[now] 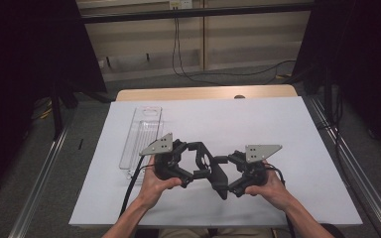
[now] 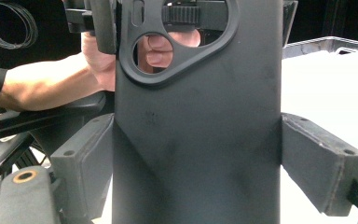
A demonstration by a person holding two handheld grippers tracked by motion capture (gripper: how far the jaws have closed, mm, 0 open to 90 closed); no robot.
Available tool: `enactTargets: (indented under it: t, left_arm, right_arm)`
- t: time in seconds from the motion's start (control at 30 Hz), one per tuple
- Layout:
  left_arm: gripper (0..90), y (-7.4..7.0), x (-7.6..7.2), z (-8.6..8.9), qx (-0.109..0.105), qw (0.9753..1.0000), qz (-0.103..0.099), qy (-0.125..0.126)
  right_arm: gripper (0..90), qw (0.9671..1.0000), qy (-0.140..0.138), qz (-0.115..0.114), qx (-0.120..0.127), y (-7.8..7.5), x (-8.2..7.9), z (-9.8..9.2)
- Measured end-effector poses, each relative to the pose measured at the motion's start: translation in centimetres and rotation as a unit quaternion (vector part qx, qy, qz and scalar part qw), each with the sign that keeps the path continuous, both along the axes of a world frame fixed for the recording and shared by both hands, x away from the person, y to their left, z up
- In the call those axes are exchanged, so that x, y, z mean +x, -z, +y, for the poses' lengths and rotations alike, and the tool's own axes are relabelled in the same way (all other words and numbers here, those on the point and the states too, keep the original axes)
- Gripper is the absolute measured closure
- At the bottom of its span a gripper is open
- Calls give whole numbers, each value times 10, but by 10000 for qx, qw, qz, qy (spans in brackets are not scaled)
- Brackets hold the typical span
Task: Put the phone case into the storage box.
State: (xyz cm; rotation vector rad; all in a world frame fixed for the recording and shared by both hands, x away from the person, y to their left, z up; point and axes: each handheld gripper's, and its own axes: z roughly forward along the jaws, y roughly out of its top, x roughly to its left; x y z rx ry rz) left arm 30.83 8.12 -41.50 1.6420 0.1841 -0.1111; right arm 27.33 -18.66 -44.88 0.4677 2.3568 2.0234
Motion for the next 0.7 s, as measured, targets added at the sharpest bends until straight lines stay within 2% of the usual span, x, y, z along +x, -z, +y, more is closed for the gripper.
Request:
enactTargets:
  t: [0.3,0.7]
  left_arm:
    - [60,0,-1,-1,12,10000,26,48]
    - [59,1,-2,-2,-41,10000,44,55]
  right_arm:
    - [144,9999,-150,65,29,2,0,2]
    - [144,9999,-146,82,18,4,0,4]
